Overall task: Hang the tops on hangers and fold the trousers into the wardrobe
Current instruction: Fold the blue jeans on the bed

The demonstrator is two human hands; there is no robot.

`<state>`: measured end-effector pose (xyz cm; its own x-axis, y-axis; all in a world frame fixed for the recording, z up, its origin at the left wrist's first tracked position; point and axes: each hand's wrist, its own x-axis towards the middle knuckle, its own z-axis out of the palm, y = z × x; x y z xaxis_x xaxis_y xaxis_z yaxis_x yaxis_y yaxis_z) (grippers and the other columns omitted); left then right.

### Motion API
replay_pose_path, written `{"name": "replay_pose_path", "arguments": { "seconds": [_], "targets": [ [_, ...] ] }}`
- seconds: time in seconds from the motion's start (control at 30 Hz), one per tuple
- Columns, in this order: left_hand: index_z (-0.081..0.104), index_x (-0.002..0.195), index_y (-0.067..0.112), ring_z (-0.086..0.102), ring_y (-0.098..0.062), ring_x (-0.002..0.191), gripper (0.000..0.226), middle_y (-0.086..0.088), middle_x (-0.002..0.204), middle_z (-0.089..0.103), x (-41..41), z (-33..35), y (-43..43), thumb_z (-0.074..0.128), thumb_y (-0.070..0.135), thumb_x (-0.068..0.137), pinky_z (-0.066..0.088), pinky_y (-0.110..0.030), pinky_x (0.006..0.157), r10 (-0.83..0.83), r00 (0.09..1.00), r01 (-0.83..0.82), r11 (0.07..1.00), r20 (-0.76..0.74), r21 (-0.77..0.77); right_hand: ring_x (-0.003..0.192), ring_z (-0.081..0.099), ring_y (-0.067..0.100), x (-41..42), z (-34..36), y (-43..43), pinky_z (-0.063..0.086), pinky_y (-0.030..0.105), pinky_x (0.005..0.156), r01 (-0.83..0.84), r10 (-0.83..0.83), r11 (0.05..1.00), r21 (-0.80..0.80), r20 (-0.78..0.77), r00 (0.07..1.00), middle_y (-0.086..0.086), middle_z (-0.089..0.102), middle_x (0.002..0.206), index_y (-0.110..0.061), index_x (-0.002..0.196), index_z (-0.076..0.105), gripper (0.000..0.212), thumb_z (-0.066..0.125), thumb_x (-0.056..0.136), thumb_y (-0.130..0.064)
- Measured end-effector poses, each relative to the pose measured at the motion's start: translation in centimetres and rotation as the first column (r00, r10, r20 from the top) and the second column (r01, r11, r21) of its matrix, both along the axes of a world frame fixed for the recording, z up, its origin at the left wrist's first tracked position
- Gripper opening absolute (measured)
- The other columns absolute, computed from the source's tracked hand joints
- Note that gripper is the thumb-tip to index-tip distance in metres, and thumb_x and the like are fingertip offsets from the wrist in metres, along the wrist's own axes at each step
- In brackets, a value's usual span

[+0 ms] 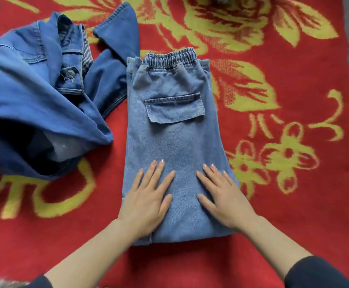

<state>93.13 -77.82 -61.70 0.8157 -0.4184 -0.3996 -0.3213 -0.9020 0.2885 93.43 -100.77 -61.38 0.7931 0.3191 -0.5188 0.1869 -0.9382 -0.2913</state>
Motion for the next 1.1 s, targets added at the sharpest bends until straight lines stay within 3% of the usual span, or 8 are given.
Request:
{"name": "replay_pose_path", "arguments": {
  "seconds": [0.1,0.3,0.43,0.53,0.7,0.83,0.93,1.1],
  "targets": [
    [0.043,0.143,0.022,0.027,-0.030,0.142,0.057,-0.012,0.154,0.029,-3.0,0.9,0.2,0.033,0.043,0.091,0.017,-0.041,0.113,-0.040,0.998,0.041,0.999,0.044,-0.005,0.148,-0.004,0.020,-4.1,0.2,-1.3,-0.006,0.038,0.118,-0.148,0.153,0.978,-0.144,0.021,0.988,-0.002,-0.002,0.159,-0.018,0.153,0.009,0.067,0.033,0.099,-0.049],
    [0.038,0.146,0.018,0.016,-0.039,0.143,0.084,-0.021,0.155,0.021,-6.4,0.8,0.5,0.052,0.057,0.073,0.015,-0.048,0.118,-0.105,0.994,0.103,0.993,0.032,0.065,0.147,-0.005,0.024,-6.2,0.3,-1.7,-0.009,0.047,0.116,-0.275,0.276,0.956,-0.102,-0.005,0.961,0.005,0.001,0.160,-0.016,0.153,0.006,0.092,0.041,0.085,-0.067],
    [0.001,0.153,0.019,-0.013,-0.047,0.141,0.109,-0.028,0.154,-0.014,-6.3,0.4,0.2,0.063,0.026,0.063,-0.005,-0.051,0.115,-0.176,0.984,0.169,0.956,0.009,0.240,0.146,0.011,0.031,-6.5,0.1,-2.2,0.006,0.050,0.118,-0.397,0.398,0.901,-0.177,-0.031,0.917,0.017,0.010,0.157,-0.006,0.152,0.015,0.111,0.066,0.070,-0.060],
    [-0.020,0.148,0.016,-0.023,-0.048,0.138,0.105,-0.031,0.149,-0.027,-5.9,0.1,-0.7,0.054,0.014,0.075,-0.010,-0.051,0.115,-0.173,0.984,0.172,0.920,-0.029,0.351,0.124,0.055,0.029,-5.7,0.4,-1.8,0.045,0.041,0.103,-0.396,0.417,0.891,-0.223,0.054,0.907,0.019,0.056,0.133,-0.004,0.131,0.057,0.081,0.080,0.063,-0.041],
    [0.009,0.152,0.016,0.013,-0.041,0.143,0.094,-0.029,0.154,0.010,-3.0,2.6,-1.6,0.056,0.023,0.071,0.015,-0.043,0.118,-0.142,0.972,0.200,0.919,-0.188,0.341,0.130,0.047,0.026,-3.1,1.9,-2.3,0.034,0.033,0.105,-0.213,0.213,0.977,0.011,-0.091,0.973,0.010,0.050,0.142,-0.023,0.145,0.037,0.052,0.047,0.095,-0.031],
    [0.058,0.108,0.026,0.062,-0.026,0.089,0.050,-0.003,0.096,0.065,0.5,6.3,-1.2,0.056,0.022,0.058,0.051,-0.031,0.073,-0.081,0.942,0.139,0.978,-0.325,0.158,0.082,0.061,0.027,0.0,5.1,-2.4,0.045,0.033,0.070,-0.043,0.061,0.994,0.097,-0.199,0.978,0.006,0.069,0.084,-0.021,0.091,0.062,0.017,0.047,0.086,-0.018],
    [0.061,0.079,0.017,0.059,-0.016,0.055,0.038,0.000,0.062,0.065,0.6,8.3,-1.5,0.054,0.026,0.043,0.044,-0.024,0.049,-0.012,0.857,0.097,0.986,-0.515,0.139,0.059,0.048,0.017,0.7,6.6,-2.9,0.038,0.030,0.054,0.035,0.011,0.992,0.124,-0.353,0.935,0.001,0.052,0.059,-0.013,0.061,0.048,0.019,0.049,0.080,-0.013],
    [0.060,0.064,0.014,0.057,-0.018,0.053,0.019,0.002,0.055,0.060,-4.2,7.8,-3.2,0.063,0.020,0.046,0.044,-0.027,0.049,0.024,0.621,0.054,0.996,-0.784,0.073,0.040,0.036,0.003,-3.3,6.9,-4.2,0.031,0.021,0.042,0.110,-0.070,0.994,0.020,-0.651,0.756,-0.012,0.041,0.041,-0.017,0.046,0.048,0.032,0.061,0.076,-0.018]
  ]
}}
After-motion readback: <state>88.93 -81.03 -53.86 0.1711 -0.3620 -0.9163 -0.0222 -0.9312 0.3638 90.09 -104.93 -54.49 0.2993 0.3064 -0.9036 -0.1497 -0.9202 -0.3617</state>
